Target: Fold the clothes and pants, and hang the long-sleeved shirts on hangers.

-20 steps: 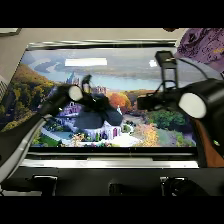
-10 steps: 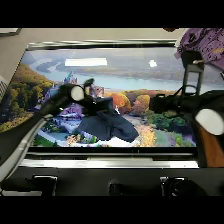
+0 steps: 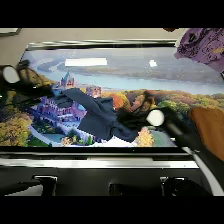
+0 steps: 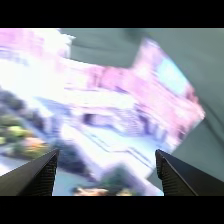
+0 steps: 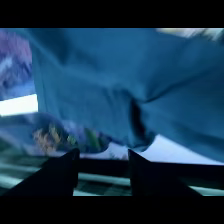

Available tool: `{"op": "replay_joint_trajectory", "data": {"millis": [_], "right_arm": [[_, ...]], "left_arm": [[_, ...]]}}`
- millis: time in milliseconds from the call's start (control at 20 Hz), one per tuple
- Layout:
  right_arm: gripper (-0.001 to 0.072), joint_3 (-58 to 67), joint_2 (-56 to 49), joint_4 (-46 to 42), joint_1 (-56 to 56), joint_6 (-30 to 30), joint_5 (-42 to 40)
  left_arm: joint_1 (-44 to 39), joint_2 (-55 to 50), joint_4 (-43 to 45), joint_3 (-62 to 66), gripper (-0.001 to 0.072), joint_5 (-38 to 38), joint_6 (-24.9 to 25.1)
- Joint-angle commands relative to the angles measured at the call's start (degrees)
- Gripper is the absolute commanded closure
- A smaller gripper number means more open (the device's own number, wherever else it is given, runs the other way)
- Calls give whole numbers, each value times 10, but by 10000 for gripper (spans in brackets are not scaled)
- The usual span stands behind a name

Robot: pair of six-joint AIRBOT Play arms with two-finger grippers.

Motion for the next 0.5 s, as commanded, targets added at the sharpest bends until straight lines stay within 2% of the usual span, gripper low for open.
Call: {"op": "replay_joint_trajectory", "data": {"millis": [0, 200, 350, 450], "right_arm": [[363, -16, -102, 124, 69, -16, -94], [369, -16, -144, 126, 90, 0, -135], [371, -16, -153, 110, 90, 36, -112], [370, -10, -150, 111, 88, 38, -77]], "left_arm": [[73, 8, 14, 0, -13, -9, 7], [98, 6, 14, 0, -13, 26, 7], [101, -4, 14, 0, -13, 47, 7], [101, -12, 14, -1, -13, 46, 7]]}}
